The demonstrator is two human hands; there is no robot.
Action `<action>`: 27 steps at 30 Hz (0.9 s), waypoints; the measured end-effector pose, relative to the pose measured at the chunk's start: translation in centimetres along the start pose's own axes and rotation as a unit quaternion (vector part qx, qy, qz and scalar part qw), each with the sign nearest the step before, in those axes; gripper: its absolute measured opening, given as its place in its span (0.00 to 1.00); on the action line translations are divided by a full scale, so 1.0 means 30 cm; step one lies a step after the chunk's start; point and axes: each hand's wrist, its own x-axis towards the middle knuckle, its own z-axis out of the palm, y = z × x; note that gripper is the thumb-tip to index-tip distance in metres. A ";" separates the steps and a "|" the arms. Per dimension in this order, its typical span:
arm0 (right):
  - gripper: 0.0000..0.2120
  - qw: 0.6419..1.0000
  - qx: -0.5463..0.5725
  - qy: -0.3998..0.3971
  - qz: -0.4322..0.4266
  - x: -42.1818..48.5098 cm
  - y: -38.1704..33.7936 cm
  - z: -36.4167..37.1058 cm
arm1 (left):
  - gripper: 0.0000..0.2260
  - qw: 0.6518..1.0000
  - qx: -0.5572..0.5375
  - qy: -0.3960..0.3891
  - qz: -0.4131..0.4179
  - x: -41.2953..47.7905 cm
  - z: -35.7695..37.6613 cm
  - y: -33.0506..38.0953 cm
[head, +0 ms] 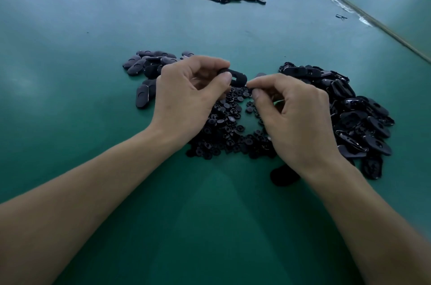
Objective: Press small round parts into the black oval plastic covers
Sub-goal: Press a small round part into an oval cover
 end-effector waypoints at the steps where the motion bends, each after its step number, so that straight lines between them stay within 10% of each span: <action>1: 0.06 1.000 0.009 0.002 0.002 -0.001 -0.001 0.000 | 0.05 1.000 0.000 -0.002 0.001 -0.001 0.000 0.000; 27: 0.08 0.978 0.189 0.021 0.091 0.004 0.004 0.005 | 0.10 0.993 0.016 -0.111 0.039 -0.028 0.005 0.031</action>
